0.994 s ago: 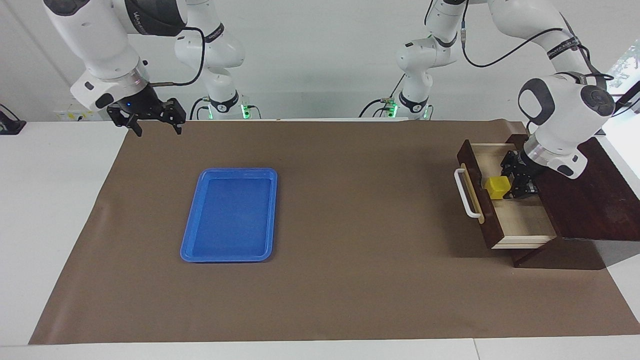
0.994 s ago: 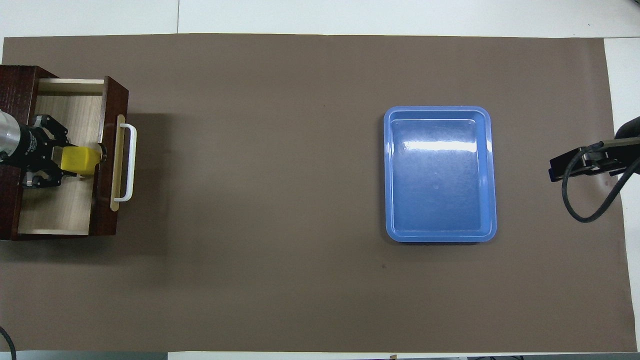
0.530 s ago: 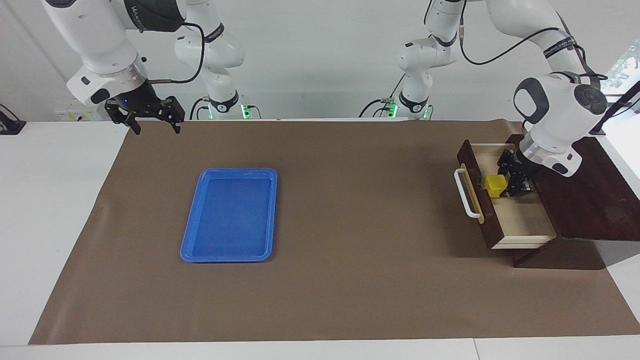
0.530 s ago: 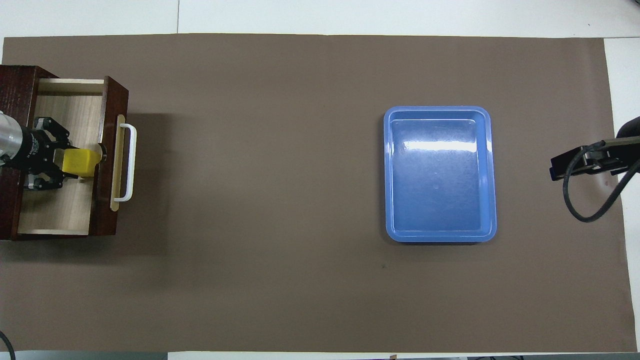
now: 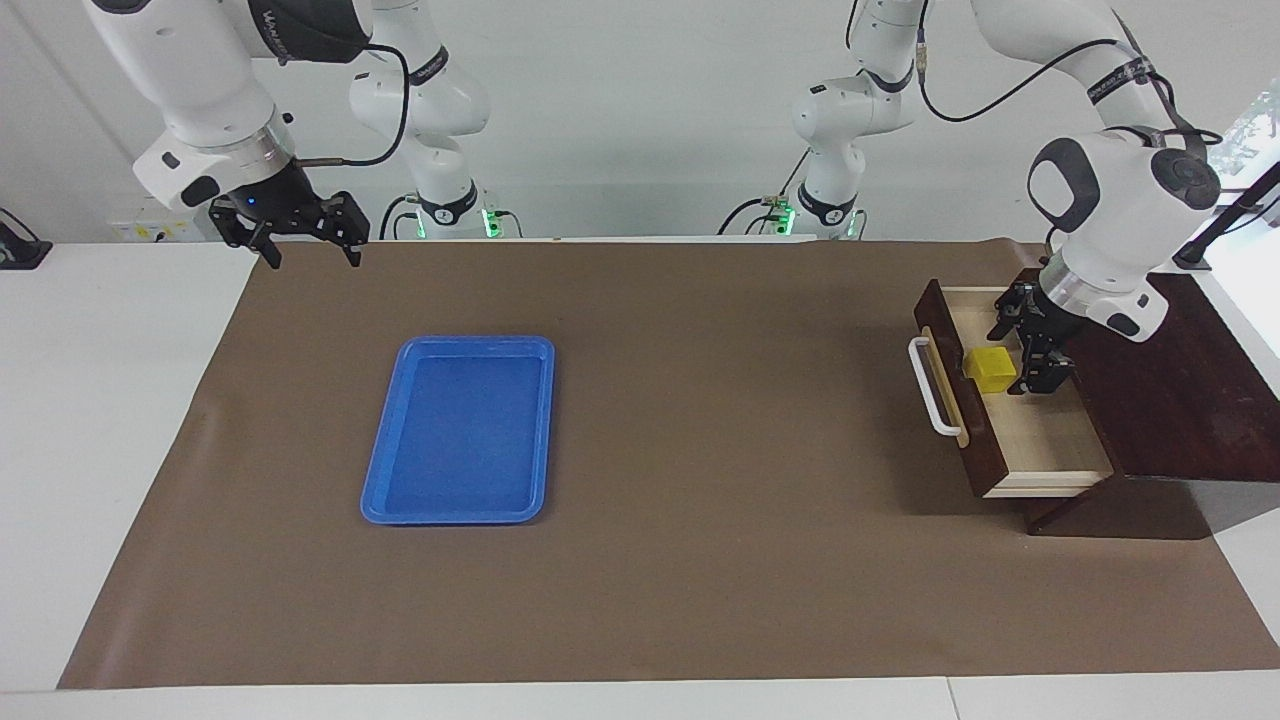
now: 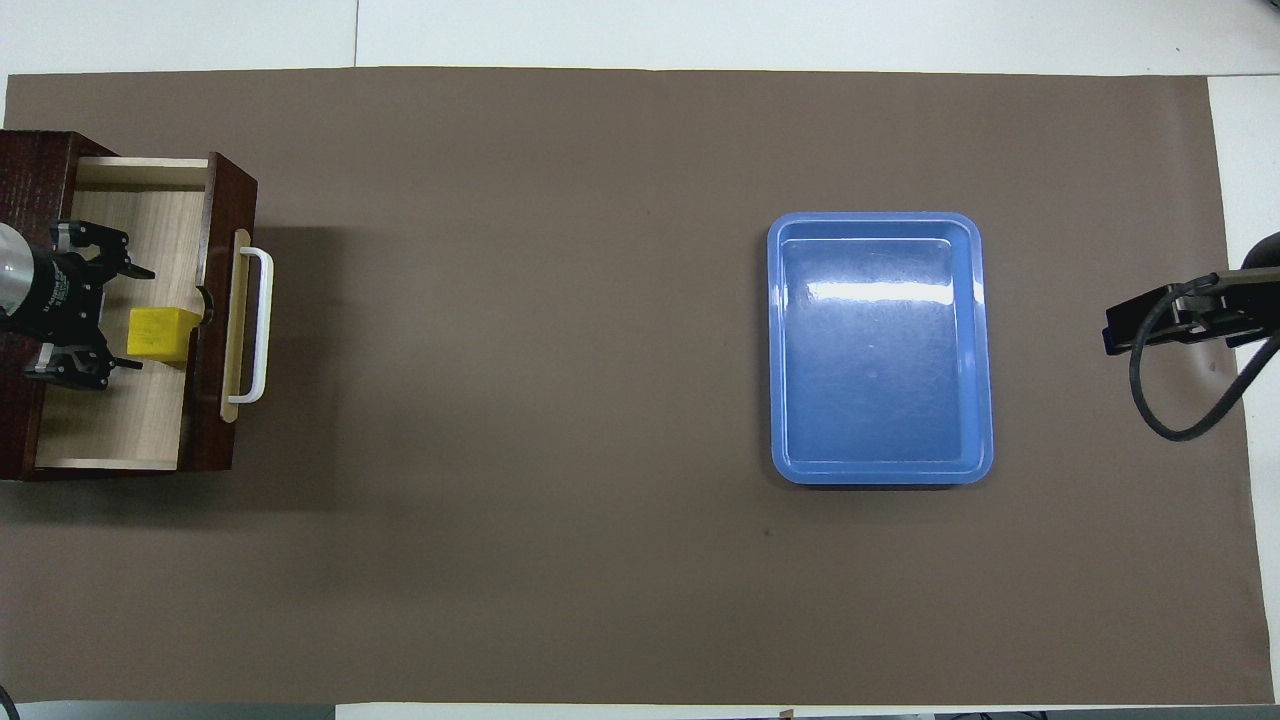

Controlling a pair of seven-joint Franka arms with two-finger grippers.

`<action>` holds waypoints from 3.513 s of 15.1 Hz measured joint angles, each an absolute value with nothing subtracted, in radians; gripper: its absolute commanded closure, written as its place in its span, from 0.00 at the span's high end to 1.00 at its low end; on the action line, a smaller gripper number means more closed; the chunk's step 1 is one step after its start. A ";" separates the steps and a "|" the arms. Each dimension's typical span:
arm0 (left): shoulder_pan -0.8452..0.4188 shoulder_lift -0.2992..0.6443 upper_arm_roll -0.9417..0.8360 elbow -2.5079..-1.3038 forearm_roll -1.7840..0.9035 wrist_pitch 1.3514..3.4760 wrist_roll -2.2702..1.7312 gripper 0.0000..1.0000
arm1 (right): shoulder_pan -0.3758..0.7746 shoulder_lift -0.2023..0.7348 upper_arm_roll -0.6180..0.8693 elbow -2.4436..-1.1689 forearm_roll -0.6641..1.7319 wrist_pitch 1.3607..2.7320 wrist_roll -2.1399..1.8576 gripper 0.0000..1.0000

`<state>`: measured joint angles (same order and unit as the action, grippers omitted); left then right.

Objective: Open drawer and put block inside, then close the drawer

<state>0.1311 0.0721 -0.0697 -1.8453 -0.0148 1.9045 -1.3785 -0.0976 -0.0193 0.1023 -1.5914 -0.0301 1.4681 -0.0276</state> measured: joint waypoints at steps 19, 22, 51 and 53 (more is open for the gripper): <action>-0.039 0.106 -0.058 -1.891 0.039 1.974 -1.450 1.00 | -0.098 -0.019 0.104 -1.591 -0.025 1.468 -0.027 1.00; -0.014 0.108 -0.059 -1.893 0.039 1.975 -1.417 1.00 | -0.097 -0.019 0.107 -1.591 -0.025 1.468 -0.027 1.00; 0.163 0.079 -0.078 -1.811 0.152 1.997 -1.270 1.00 | -0.097 -0.019 0.108 -1.591 -0.025 1.469 -0.027 1.00; 0.150 0.063 -0.093 -1.784 0.153 1.971 -1.260 1.00 | -0.097 -0.019 0.108 -1.591 -0.025 1.469 -0.027 1.00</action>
<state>0.1499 0.0633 -0.0929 -1.7840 0.1529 1.9706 -1.2597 -0.0973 -0.0193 0.1076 -1.5914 -0.0252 1.4689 -0.0273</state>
